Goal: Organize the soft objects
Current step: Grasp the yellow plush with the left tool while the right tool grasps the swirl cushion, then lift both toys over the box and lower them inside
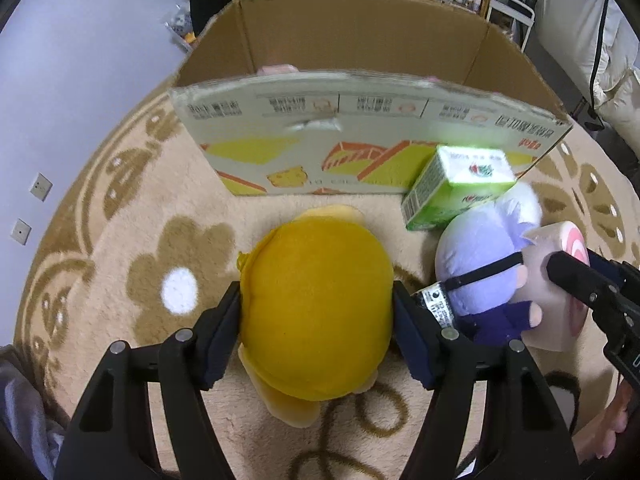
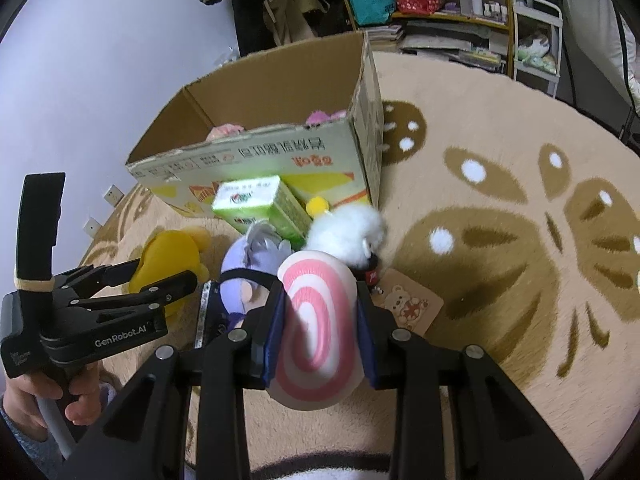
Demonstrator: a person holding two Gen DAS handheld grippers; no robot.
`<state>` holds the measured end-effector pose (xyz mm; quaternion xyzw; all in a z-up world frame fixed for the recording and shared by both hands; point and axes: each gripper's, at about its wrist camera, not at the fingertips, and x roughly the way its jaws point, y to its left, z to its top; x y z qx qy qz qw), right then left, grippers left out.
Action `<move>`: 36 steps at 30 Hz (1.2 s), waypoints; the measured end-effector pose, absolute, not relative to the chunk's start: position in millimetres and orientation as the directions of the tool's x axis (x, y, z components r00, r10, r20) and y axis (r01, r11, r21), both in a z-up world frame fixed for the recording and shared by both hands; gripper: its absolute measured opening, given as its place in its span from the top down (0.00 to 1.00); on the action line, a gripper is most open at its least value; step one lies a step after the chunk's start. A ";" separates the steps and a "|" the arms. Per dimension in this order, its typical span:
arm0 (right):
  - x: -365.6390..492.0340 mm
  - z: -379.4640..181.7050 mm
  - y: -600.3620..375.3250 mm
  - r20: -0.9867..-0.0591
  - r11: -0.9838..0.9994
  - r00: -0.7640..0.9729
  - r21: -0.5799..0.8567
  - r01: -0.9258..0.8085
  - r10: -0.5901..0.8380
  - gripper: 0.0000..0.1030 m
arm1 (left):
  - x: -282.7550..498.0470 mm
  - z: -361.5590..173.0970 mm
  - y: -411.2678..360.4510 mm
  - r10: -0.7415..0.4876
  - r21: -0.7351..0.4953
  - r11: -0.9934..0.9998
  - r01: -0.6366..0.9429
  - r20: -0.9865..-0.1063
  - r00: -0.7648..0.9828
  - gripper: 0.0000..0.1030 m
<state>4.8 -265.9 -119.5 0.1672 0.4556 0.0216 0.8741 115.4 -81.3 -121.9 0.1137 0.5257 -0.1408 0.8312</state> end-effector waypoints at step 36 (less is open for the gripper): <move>36.1 -16.8 -277.9 -0.590 0.969 0.795 0.248 0.015 0.139 0.67 | 124.4 27.2 -90.3 -0.157 0.156 0.934 0.322 -0.630 0.761 0.32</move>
